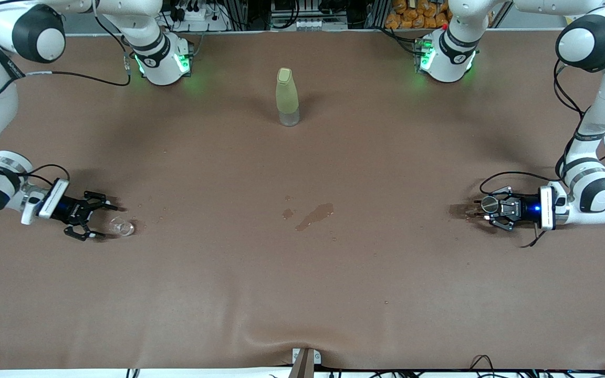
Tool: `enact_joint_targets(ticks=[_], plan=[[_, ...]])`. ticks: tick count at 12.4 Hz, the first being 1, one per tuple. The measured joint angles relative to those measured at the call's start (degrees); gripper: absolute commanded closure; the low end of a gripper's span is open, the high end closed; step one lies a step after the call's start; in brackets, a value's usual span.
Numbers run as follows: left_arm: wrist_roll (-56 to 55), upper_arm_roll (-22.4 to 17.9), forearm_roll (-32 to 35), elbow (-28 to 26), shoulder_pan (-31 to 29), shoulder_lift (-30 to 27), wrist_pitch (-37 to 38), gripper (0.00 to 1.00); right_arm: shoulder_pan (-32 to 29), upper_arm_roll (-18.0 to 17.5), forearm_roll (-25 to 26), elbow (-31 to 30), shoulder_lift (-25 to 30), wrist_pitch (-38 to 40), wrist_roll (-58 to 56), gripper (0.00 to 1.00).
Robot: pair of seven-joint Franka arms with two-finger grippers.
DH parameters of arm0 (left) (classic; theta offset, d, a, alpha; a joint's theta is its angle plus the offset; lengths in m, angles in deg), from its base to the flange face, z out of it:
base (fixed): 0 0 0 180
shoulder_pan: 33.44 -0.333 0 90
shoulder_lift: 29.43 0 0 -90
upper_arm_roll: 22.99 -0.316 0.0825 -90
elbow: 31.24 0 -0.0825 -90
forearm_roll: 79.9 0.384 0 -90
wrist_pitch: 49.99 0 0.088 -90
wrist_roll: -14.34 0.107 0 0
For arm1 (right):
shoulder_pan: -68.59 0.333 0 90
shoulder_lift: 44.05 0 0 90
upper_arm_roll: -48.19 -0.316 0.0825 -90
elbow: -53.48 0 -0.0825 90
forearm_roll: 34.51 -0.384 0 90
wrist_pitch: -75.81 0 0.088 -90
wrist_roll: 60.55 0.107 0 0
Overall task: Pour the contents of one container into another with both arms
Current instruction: 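Grasp the steel jigger with the left gripper while the right gripper grasps the beaker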
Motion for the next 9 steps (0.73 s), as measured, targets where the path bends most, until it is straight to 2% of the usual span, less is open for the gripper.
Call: enact_joint_targets(ticks=[1,7,9], plan=[[0.03,0.0,-0.01,0.0,0.0,0.02,0.0,1.0,-0.08,0.01,-0.97,0.09,-0.92,0.84,-0.41,0.0],[0.08,0.42,-0.31,0.32,-0.06,0.02,1.01,1.0,-1.09,0.09,-5.48,1.02,-3.7,5.49,-1.63,0.0],[0.08,1.57,-2.88,0.41,-0.05,0.01,1.08,1.0,-1.15,0.09,-6.72,1.08,-4.06,5.77,-1.63,0.0]])
